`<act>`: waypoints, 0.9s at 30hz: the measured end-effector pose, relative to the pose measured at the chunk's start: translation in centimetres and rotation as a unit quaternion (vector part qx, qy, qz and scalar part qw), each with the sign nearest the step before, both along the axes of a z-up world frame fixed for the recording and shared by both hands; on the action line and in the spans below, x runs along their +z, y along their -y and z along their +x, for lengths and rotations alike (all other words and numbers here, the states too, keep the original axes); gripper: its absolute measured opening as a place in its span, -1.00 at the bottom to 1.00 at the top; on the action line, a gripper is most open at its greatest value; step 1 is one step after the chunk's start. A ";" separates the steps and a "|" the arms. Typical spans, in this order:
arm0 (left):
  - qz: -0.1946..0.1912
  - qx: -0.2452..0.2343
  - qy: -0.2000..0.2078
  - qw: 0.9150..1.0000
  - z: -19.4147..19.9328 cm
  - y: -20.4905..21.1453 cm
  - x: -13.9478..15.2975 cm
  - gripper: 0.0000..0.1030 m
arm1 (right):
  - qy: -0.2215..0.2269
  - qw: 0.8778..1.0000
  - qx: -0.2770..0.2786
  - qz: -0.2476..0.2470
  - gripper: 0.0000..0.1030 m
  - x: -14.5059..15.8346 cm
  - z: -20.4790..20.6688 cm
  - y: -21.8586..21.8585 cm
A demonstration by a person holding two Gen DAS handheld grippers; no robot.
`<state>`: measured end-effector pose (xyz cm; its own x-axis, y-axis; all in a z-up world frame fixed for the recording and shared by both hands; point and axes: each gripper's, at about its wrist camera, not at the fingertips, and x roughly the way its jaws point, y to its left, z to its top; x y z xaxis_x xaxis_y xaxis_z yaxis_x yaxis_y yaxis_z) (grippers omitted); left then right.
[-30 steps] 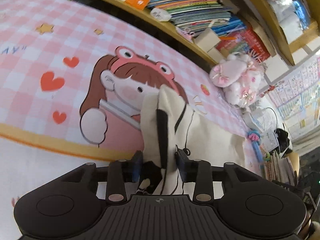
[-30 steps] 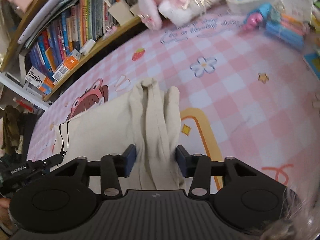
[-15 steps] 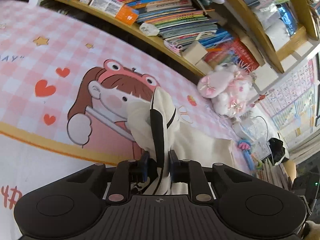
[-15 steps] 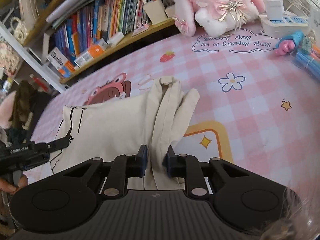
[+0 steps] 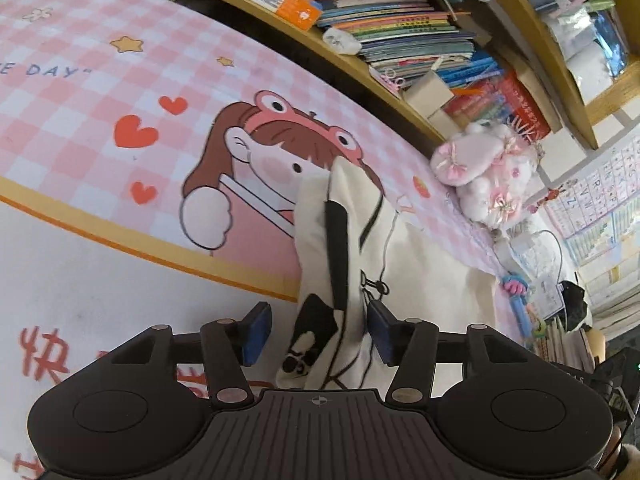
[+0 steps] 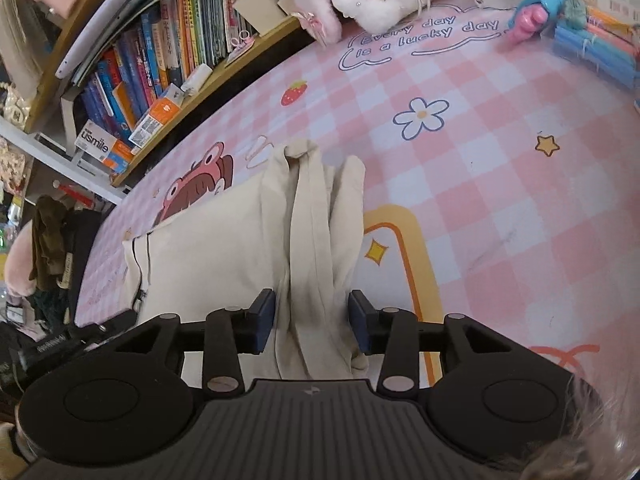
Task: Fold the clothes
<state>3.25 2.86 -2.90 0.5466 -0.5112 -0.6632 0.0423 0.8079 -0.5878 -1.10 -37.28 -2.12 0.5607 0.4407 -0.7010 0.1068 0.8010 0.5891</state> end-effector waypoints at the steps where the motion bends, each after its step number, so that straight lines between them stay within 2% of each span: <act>1: -0.003 -0.002 0.003 1.000 0.0 0.2 -0.1 -0.04 | 0.000 1.000 0.001 0.001 -0.26 0.0 0.0 0.0; 2: -0.010 -0.002 0.003 1.000 0.1 0.4 -0.2 -0.05 | 0.001 1.000 0.003 0.001 -0.26 0.0 0.1 -0.1; 3: -0.013 -0.001 -0.001 1.000 0.2 0.6 -0.3 -0.17 | 0.001 1.000 0.005 0.001 -0.27 0.0 0.1 -0.2; 4: -0.016 0.000 -0.006 1.000 0.3 0.7 -0.4 -0.33 | 0.001 1.000 0.009 -0.001 -0.40 0.0 0.2 -0.4; 5: -0.018 0.000 -0.008 1.000 0.3 0.9 -0.3 -0.40 | 0.000 1.000 0.015 -0.002 -0.46 -0.1 0.4 -0.6; 6: -0.013 -0.004 -0.003 1.000 0.2 1.2 0.0 -0.58 | 0.004 1.000 0.020 -0.007 -0.57 0.1 0.4 -0.9; 7: -0.008 -0.008 0.003 1.000 0.0 1.4 0.4 -0.63 | 0.016 0.999 0.029 -0.024 -0.64 0.6 0.3 -1.4; 10: 0.010 -0.020 0.019 1.000 -0.5 1.9 1.4 -0.63 | 0.064 0.993 0.065 -0.078 -0.68 2.1 -0.4 -2.7; 11: 0.010 -0.022 0.016 1.000 -0.5 1.8 1.3 -0.62 | 0.068 0.992 0.066 -0.078 -0.68 2.2 -0.5 -2.7; 16: -0.009 -0.015 -0.002 1.000 -0.1 1.1 0.2 -0.51 | 0.030 0.999 0.034 -0.026 -0.65 0.7 -0.2 -1.1; 21: -0.029 -0.003 -0.019 0.999 0.2 0.5 -0.7 -0.35 | 0.009 1.000 0.019 -0.005 -0.41 0.0 0.0 -0.7; 24: -0.043 0.007 -0.021 0.999 0.2 0.4 -1.1 -0.35 | 0.006 1.000 0.011 0.007 -0.40 -0.2 -0.1 -0.5; 26: -0.049 0.010 -0.022 0.999 0.2 0.4 -1.1 -0.45 | 0.005 1.000 0.010 0.009 -0.40 -0.2 -0.1 -0.5; 27: -0.052 0.010 -0.023 0.998 0.2 0.4 -1.1 -0.54 | 0.005 1.000 0.011 0.009 -0.46 -0.2 0.0 -0.6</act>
